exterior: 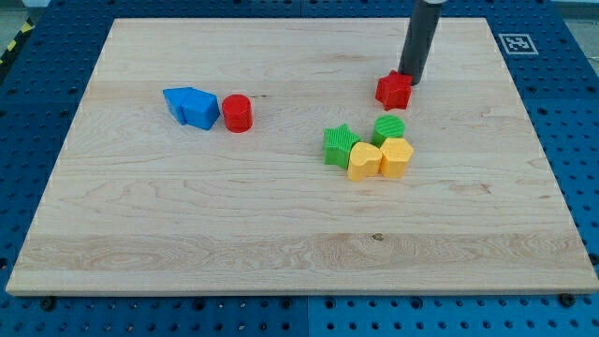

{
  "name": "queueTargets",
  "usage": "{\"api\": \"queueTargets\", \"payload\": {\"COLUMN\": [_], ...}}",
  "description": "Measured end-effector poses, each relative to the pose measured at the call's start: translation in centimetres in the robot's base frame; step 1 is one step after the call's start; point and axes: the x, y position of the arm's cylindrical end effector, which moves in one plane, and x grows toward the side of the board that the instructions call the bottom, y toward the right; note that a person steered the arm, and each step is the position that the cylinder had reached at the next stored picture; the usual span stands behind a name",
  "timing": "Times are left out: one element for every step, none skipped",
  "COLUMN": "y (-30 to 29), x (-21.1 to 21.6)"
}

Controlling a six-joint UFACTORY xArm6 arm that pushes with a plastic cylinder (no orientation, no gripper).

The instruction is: Push the red star into the top right of the red circle

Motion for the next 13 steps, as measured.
{"api": "queueTargets", "payload": {"y": [0.0, 0.0, 1.5, 2.7, 0.2, -4.1, -8.1, -10.9, -11.9, -11.9, -11.5, -10.8, -11.9], "x": [2.1, 3.8, 4.3, 4.7, 4.7, 4.7, 4.7, 4.7, 5.1, 6.4, 7.1, 8.5, 8.6]}}
